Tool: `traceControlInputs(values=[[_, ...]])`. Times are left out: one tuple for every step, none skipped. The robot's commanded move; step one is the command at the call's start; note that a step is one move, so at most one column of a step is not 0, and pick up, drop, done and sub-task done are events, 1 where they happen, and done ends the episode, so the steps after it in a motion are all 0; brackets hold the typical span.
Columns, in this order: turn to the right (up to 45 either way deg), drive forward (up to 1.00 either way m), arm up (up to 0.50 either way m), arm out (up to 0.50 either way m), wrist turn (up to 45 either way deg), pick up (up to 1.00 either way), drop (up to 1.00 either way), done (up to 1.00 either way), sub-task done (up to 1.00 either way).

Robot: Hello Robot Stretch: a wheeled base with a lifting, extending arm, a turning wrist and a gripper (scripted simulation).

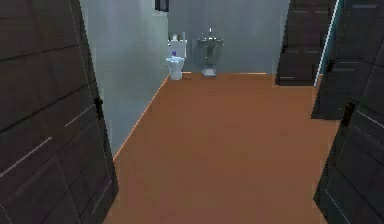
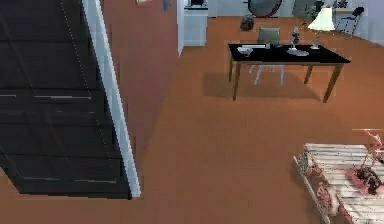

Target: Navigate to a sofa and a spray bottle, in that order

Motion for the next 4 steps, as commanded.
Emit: traceControlInputs(values=[[0.0, 1.0, 0.0, 0.0, 0.0, 0.0, 0.0, 0.0, 0.0], [3.0, 0.0, 0.0, 0.0, 0.0, 0.0, 0.0, 0.0, 0.0], [0.0, 1.0, 0.0, 0.0, 0.0, 0.0, 0.0, 0.0, 0.0], [0.0, 1.0, 0.0, 0.0, 0.0, 0.0, 0.0, 0.0, 0.0]])
